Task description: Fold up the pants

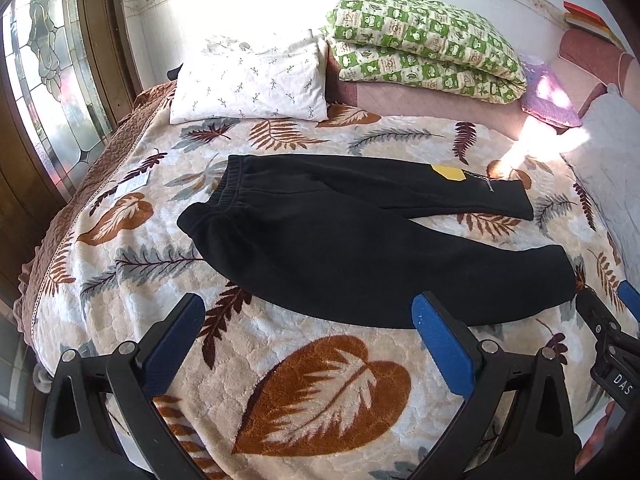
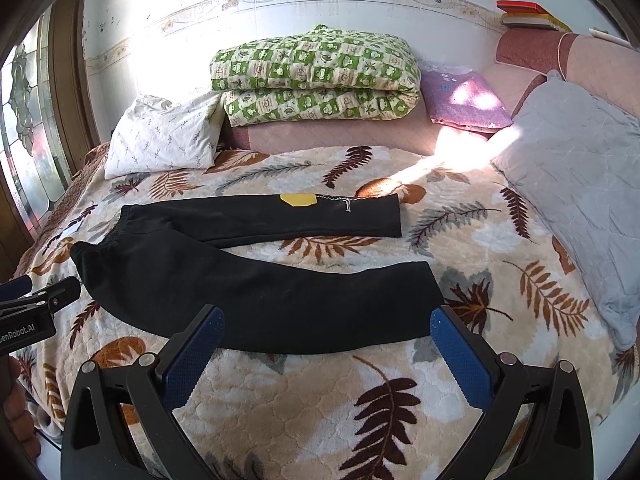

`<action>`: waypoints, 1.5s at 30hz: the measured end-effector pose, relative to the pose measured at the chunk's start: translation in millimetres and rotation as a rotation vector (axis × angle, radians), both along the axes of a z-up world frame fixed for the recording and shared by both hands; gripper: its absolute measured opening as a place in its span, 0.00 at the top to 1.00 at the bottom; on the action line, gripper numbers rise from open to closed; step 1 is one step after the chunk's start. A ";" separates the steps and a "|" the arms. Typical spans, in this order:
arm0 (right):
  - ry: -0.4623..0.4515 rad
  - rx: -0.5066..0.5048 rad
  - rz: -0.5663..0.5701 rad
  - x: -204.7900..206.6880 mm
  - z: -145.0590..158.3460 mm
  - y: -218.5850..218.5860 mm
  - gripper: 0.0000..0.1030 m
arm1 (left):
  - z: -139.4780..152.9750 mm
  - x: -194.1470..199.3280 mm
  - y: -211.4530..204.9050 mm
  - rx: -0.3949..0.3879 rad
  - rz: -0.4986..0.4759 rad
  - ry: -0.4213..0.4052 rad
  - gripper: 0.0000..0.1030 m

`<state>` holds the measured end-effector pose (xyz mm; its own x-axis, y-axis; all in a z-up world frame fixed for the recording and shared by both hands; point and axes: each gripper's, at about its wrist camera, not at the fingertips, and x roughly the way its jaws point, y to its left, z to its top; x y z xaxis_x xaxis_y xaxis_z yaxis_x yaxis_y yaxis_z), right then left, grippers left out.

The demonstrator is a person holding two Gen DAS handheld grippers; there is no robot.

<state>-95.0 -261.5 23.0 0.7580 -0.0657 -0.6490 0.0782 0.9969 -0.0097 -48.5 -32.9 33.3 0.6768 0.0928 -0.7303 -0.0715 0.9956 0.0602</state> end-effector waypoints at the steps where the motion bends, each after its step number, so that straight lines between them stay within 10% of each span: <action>1: 0.002 0.002 0.001 0.5 -0.8 -0.6 0.00 | -0.4 0.5 -0.3 0.000 -0.001 0.002 0.00; 45: 0.053 0.013 0.010 18.9 -19.7 -7.1 0.00 | -12.2 32.9 -3.4 -0.029 -0.016 0.103 0.00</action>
<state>-76.1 -268.6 3.3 0.7233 -0.0497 -0.6887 0.0676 0.9977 -0.0010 -15.6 -36.3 21.1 0.5996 0.0601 -0.7980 -0.0501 0.9980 0.0374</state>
